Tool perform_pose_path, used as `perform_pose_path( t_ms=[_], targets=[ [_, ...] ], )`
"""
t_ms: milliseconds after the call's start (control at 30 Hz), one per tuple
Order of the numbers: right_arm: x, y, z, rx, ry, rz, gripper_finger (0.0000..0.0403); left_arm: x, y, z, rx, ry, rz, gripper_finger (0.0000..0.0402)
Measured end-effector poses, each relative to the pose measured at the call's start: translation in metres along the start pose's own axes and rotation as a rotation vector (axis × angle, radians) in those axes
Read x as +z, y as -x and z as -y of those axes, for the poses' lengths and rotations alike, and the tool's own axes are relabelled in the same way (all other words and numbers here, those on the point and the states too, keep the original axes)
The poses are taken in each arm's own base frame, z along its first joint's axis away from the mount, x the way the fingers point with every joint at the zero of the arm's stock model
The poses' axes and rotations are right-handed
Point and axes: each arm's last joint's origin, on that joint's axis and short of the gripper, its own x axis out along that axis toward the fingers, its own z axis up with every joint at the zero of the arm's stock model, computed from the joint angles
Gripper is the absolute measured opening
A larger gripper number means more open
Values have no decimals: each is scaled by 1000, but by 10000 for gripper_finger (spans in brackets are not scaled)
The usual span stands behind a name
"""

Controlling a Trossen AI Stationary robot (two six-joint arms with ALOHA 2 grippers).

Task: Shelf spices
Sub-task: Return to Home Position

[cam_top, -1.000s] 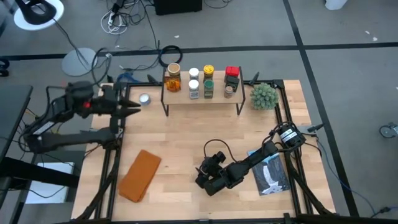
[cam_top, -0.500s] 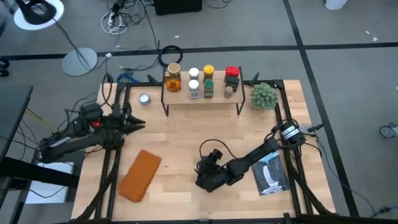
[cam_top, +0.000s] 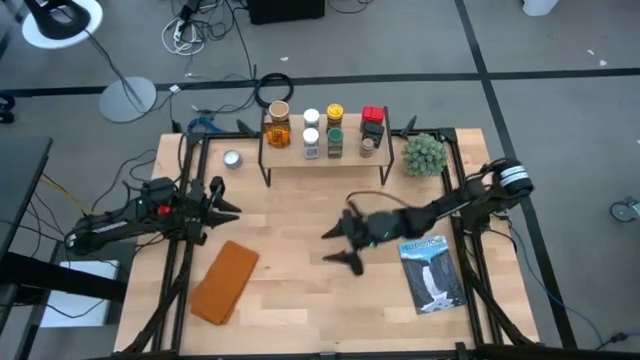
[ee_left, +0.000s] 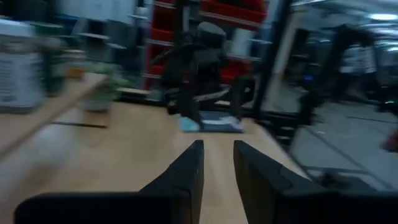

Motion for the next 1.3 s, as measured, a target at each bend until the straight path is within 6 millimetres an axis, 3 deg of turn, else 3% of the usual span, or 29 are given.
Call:
perform_pose_path(
  t_ms=[133, 300, 533, 800, 1000, 1133, 1300],
  targets=[
    [3, 30, 30, -13, -32, 116, 318, -1, -1, 0, 86, -44, 7, 92],
    [4, 49, 40, -40, 35, 159, 318, -6, -4, 1, 157, -79, 12, 92],
    [-3, 56, 43, -54, 46, 139, 318, -43, -17, -6, 198, -30, 40, 92],
    [-5, 62, 41, -27, 34, 140, 318, -39, -16, -5, 224, -78, 84, 92],
    [-5, 65, 47, 144, 45, 119, 318, -41, -17, -5, 220, -75, 65, 92],
    [-19, 81, 59, 156, 6, 147, 318, -39, -17, -4, 204, -59, 77, 92],
    [-42, 115, 61, 117, -34, 266, 318, -41, -17, -5, 207, -58, 62, 92]
  ],
)
